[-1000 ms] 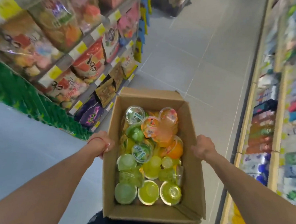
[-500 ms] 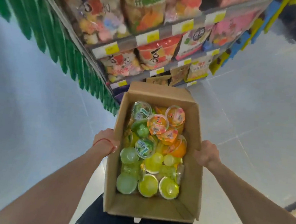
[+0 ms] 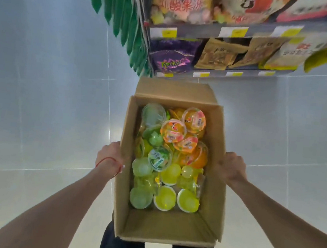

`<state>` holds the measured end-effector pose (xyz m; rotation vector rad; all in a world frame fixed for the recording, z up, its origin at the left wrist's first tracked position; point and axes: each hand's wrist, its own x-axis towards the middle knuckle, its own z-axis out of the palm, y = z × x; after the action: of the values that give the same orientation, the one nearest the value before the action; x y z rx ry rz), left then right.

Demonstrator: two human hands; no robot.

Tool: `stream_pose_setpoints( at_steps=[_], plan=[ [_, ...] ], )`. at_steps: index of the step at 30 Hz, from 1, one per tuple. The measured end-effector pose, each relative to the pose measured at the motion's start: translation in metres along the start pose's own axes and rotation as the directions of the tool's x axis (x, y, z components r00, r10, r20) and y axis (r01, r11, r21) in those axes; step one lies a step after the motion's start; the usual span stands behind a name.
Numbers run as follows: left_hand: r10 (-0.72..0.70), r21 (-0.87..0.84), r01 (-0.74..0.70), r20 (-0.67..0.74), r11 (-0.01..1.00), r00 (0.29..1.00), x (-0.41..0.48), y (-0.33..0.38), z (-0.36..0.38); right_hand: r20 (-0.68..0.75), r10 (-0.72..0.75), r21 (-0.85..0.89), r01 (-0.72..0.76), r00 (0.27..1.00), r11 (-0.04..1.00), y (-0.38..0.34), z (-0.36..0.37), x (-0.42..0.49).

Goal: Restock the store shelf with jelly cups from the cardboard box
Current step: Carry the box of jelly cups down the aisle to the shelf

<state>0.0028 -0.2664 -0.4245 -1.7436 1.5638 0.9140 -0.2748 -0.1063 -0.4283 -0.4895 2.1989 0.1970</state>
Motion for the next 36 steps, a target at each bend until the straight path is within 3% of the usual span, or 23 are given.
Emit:
stream_pose_setpoints(
  at_steps=[6,13,23,28,36],
  plan=[
    [-0.065,0.014,0.064,0.044,0.998,0.997,0.085,-0.009,0.047,0.055,0.013,-0.069,-0.009,0.998,0.998,-0.008,0.068,0.085],
    [-0.082,0.046,0.082,0.018,0.996,0.996,0.185,-0.008,0.114,0.053,0.0,-0.036,0.001,0.999,0.999,-0.014,0.149,0.19],
    [-0.052,0.041,0.051,0.02,0.998,0.998,0.317,0.023,0.161,-0.04,0.017,-0.007,-0.017,0.999,1.0,-0.032,0.206,0.317],
    [-0.044,0.026,0.044,0.004,0.999,0.999,0.353,0.039,0.166,-0.074,0.027,-0.004,-0.028,0.997,1.0,-0.044,0.21,0.352],
    [-0.093,-0.181,0.086,-0.031,0.98,0.995,0.327,0.043,0.176,-0.061,0.027,0.003,-0.027,0.998,1.0,-0.052,0.211,0.332]
  ],
)
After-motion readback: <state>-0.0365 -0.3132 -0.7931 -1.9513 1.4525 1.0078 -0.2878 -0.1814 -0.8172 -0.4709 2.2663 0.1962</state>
